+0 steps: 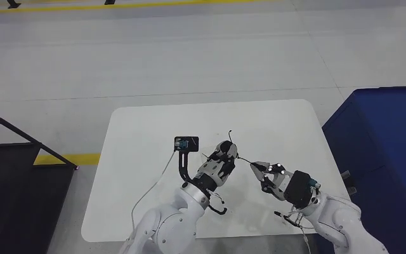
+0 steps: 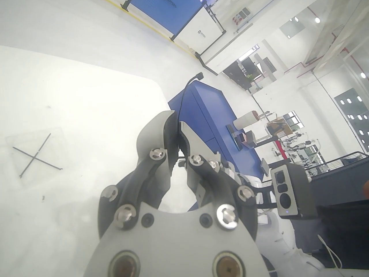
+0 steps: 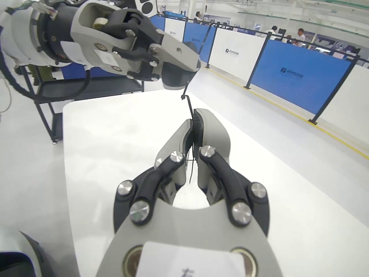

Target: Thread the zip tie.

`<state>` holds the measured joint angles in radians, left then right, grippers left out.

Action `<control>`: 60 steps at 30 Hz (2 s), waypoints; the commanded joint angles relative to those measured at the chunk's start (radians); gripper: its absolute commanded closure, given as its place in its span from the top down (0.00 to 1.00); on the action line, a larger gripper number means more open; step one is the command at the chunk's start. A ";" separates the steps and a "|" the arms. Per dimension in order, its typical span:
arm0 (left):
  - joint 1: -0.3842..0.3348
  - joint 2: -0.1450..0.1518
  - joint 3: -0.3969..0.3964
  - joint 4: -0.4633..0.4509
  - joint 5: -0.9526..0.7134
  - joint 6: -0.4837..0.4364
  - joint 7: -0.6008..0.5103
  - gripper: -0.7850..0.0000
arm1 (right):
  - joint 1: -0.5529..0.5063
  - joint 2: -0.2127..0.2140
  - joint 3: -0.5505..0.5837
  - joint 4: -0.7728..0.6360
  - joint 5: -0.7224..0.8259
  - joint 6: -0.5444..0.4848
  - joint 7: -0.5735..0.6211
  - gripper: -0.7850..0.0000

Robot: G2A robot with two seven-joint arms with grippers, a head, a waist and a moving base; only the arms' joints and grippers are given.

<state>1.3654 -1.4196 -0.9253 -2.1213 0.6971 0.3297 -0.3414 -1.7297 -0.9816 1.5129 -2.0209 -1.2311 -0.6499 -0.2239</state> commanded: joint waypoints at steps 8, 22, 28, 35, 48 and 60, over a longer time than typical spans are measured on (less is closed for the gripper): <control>0.008 0.002 0.024 0.000 0.066 -0.042 -0.004 0.00 | 0.023 0.031 -0.027 0.029 0.740 -0.252 0.421 0.00; 0.060 0.009 -0.011 -0.065 0.037 -0.145 0.043 0.00 | 0.099 0.078 -0.012 0.076 1.268 -0.155 0.859 0.00; 0.066 0.010 -0.011 -0.043 0.047 -0.160 0.058 0.00 | 0.114 0.082 -0.004 0.092 1.335 -0.163 0.893 0.00; 0.066 0.010 -0.021 -0.043 0.049 -0.151 0.062 0.00 | 0.108 0.083 0.008 0.092 1.346 -0.179 0.894 0.00; 0.066 0.008 -0.015 -0.050 0.027 -0.169 0.067 0.00 | 0.105 0.085 0.012 0.083 1.334 -0.192 0.903 0.00; 0.071 0.010 -0.026 -0.051 0.028 -0.162 0.050 0.00 | 0.106 0.085 0.012 0.084 1.335 -0.192 0.904 0.00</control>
<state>1.4355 -1.4100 -0.9490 -2.1739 0.7248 0.1672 -0.2895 -1.6242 -0.8967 1.5246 -1.9370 0.1043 -0.8424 0.6796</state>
